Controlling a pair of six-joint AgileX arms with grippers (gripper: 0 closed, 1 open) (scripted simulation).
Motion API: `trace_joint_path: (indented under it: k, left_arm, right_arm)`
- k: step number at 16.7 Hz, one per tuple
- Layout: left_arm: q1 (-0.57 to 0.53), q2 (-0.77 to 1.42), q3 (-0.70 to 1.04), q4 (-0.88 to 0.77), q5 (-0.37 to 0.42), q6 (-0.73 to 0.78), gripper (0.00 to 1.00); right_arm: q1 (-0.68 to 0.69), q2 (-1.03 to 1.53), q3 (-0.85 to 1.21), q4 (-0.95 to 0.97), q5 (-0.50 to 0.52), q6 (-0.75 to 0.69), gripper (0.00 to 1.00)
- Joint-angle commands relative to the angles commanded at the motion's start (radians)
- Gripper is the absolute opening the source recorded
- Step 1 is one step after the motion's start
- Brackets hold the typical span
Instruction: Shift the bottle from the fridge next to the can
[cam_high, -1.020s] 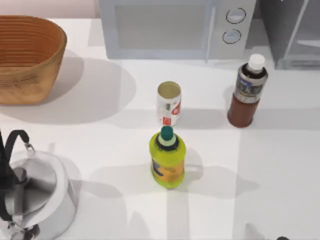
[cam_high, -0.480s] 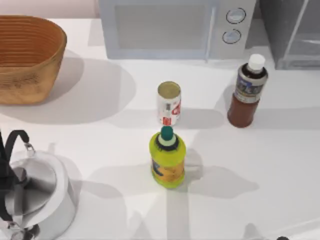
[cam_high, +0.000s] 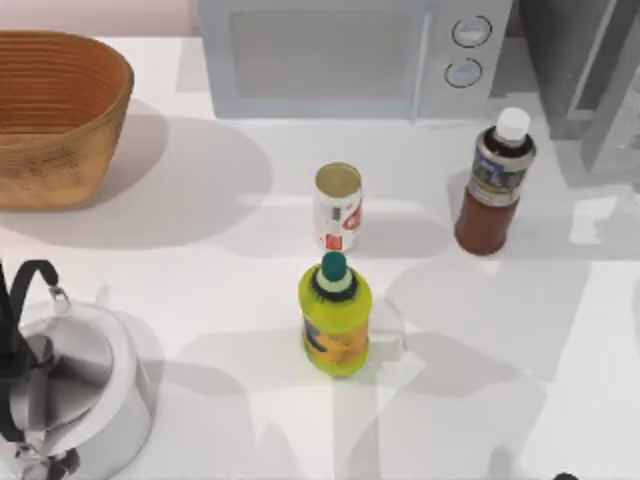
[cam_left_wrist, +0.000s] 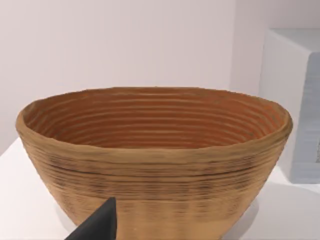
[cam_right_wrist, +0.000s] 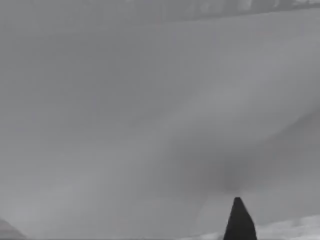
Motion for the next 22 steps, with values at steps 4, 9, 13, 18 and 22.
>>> trace_joint_path:
  k: [4, 9, 13, 18, 22]
  left_arm:
    - [0.0, 0.0, 0.0, 0.0, 0.0, 0.0, 1.0]
    - [0.0, 0.0, 0.0, 0.0, 0.0, 0.0, 1.0]
    - [0.0, 0.0, 0.0, 0.0, 0.0, 0.0, 1.0]
    - [0.0, 0.0, 0.0, 0.0, 0.0, 0.0, 1.0]
    - [0.0, 0.0, 0.0, 0.0, 0.0, 0.0, 1.0]
  right_arm:
    - [0.113, -0.041, -0.05, 0.056, 0.109, 0.097, 1.0]
    - [0.098, -0.034, -0.052, 0.053, 0.117, 0.094, 1.0]
    - [0.097, 0.067, 0.061, 0.03, 0.12, 0.094, 1.0]
    - [0.1, 0.252, 0.303, -0.018, 0.122, 0.096, 1.0]
    - [0.101, 0.323, 0.397, -0.038, 0.124, 0.097, 1.0]
